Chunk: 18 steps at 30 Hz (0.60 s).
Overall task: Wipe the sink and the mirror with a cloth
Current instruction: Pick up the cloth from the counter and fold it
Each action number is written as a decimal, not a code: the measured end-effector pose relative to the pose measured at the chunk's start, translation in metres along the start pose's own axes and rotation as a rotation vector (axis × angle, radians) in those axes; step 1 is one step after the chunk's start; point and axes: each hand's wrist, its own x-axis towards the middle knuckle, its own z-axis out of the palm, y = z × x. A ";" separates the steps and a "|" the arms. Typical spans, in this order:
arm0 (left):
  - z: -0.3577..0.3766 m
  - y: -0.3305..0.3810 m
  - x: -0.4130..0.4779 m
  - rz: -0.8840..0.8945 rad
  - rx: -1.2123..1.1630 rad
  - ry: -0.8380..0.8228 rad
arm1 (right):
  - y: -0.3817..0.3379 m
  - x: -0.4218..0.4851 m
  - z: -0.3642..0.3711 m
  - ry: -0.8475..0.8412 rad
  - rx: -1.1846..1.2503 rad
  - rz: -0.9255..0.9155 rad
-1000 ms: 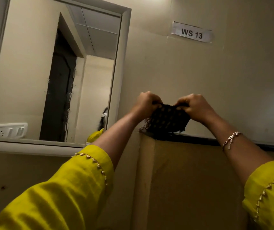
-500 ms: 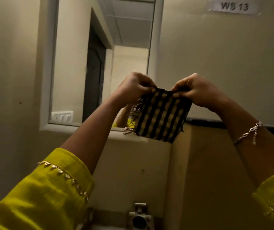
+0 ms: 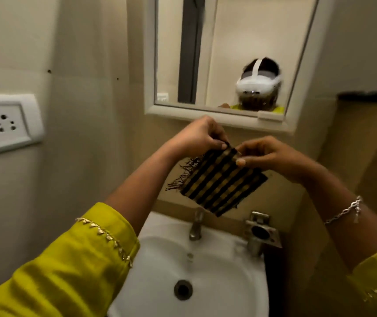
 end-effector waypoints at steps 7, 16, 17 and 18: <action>0.024 -0.086 -0.019 -0.073 0.115 -0.117 | 0.053 0.036 0.107 -0.059 0.212 0.227; 0.054 -0.188 -0.046 -0.166 0.080 -0.183 | 0.083 0.056 0.202 -0.005 0.499 0.482; 0.057 -0.198 -0.049 -0.177 0.060 -0.182 | 0.086 0.058 0.211 0.008 0.510 0.514; 0.060 -0.208 -0.053 -0.189 0.031 -0.166 | 0.090 0.060 0.220 0.017 0.524 0.552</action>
